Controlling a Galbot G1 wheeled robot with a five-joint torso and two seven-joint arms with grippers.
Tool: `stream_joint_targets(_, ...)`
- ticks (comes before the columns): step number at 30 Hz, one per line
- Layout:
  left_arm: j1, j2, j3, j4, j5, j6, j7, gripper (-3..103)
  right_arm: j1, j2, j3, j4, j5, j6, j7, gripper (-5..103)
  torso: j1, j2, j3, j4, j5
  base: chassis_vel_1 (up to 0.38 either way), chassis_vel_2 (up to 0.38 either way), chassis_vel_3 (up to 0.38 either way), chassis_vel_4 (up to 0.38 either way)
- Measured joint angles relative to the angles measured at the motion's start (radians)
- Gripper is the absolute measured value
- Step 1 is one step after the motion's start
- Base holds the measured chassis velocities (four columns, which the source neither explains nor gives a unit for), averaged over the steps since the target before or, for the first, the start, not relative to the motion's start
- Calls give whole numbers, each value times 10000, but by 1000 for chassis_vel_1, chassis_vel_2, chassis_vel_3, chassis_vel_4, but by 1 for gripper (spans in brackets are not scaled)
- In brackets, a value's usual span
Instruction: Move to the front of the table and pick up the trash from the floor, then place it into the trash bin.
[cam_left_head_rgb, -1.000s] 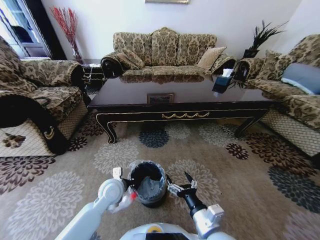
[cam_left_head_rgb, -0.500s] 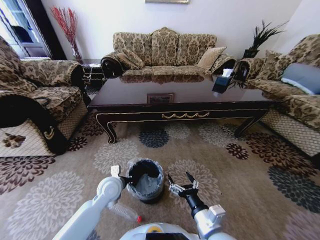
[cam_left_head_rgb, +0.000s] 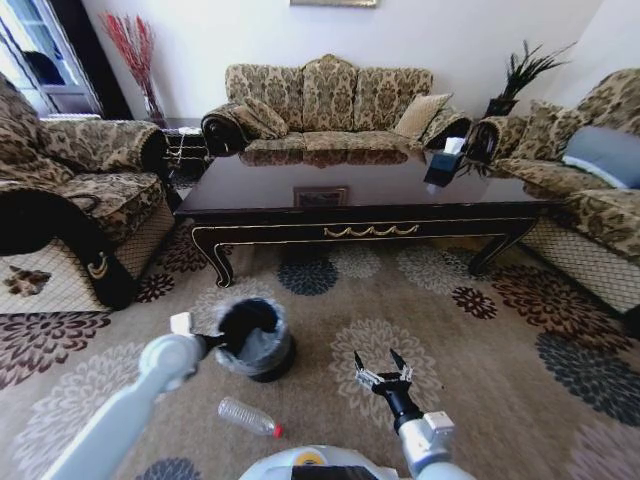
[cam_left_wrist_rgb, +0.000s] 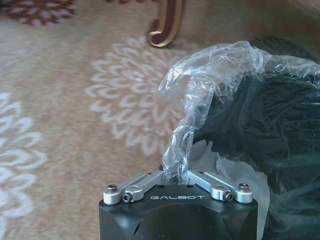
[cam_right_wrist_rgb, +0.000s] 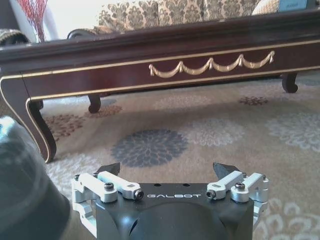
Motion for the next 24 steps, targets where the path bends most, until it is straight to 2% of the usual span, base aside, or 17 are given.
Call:
stream_joint_targets(3, 252, -108, -869, 292, -41, 8, 180, 0, 48, 23, -121, -505, -122, 204, -68, 100, 0, 0, 1, -3, -2, 0, 0, 0, 0)
stream_joint_targets(7, 369, -154, -1282, 306, -26, 7, 203, 0, 253, -29, -323, -998, -125, 328, -78, 100, 0, 0, 0, -3, 1, 0, 0, 0, 0)
stream_joint_targets(17, 614, -232, -1717, 399, 15, 20, 229, 0, 682, 201, -1086, -2565, -645, 812, -362, 100, 0, 0, 1, -3, -1, 17, 19, -23, -22)
stream_joint_targets(24, 453, -113, -1820, 502, -26, 21, 304, 0, 780, 142, -1173, -2787, -667, 823, -359, 100, 0, 0, 1, -5, -1, 179, 161, -153, -179)
